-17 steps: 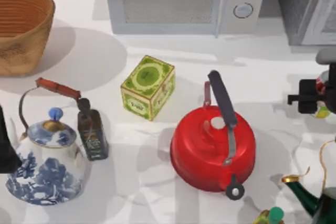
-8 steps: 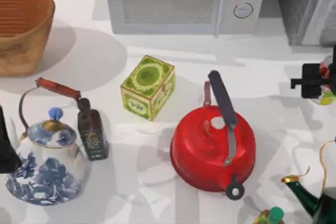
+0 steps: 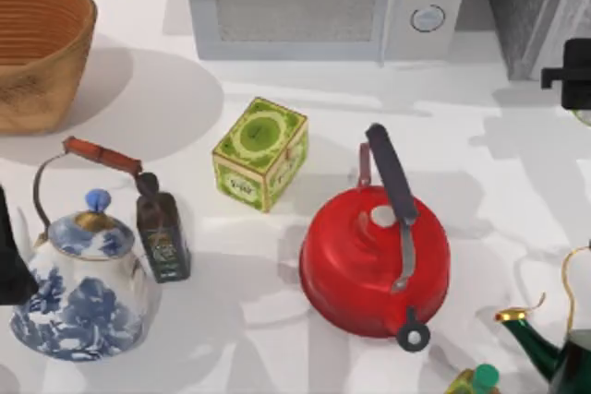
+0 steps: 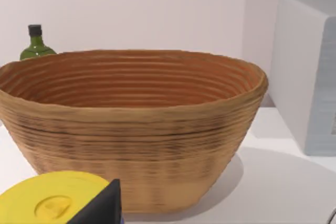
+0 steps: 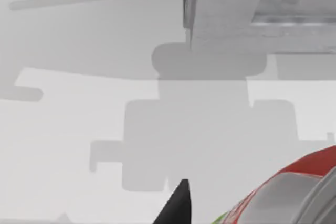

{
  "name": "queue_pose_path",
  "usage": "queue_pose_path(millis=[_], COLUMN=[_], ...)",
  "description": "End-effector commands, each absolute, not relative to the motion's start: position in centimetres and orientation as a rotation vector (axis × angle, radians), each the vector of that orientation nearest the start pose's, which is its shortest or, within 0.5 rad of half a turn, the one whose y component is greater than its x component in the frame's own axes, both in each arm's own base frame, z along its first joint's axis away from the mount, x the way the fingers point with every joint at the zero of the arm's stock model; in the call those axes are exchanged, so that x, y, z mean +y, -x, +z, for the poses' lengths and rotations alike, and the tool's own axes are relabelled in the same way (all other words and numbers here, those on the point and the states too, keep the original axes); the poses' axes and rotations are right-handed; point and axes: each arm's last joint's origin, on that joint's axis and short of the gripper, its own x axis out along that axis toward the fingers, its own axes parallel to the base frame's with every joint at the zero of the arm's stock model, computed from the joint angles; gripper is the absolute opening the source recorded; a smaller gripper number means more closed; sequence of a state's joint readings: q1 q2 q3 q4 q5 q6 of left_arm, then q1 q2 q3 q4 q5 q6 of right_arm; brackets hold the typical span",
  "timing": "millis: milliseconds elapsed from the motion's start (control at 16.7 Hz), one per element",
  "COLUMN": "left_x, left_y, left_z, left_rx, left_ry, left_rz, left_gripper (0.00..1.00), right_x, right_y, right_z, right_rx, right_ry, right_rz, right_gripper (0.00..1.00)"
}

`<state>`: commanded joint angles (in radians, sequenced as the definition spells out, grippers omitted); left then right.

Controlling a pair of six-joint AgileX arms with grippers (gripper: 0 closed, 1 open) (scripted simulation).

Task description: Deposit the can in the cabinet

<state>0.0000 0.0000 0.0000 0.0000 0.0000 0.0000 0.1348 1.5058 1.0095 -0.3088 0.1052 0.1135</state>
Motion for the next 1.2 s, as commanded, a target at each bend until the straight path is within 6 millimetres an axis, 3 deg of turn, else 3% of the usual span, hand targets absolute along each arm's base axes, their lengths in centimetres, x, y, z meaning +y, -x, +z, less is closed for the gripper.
queue_pose_path(millis=[180, 660, 900, 1200], left_x=[-0.1, -0.1, -0.1, -0.1], left_y=[-10.6, -10.6, -10.6, -10.6], left_z=[16.0, 16.0, 16.0, 16.0], left_rx=[0.000, 0.000, 0.000, 0.000], left_ry=[0.000, 0.000, 0.000, 0.000], left_rz=[0.000, 0.000, 0.000, 0.000], left_gripper=[1.00, 1.00, 1.00, 1.00], right_x=[4.1, 3.9, 3.1, 1.8], right_y=[-31.3, -30.4, -27.3, -21.4], right_z=[24.7, 24.9, 25.7, 25.8], right_rx=[0.794, 0.776, 0.694, 0.533], right_ry=[-0.004, -0.007, -0.015, -0.025], right_rz=[-0.009, -0.007, -0.002, 0.004], right_gripper=[0.00, 0.00, 0.00, 0.00])
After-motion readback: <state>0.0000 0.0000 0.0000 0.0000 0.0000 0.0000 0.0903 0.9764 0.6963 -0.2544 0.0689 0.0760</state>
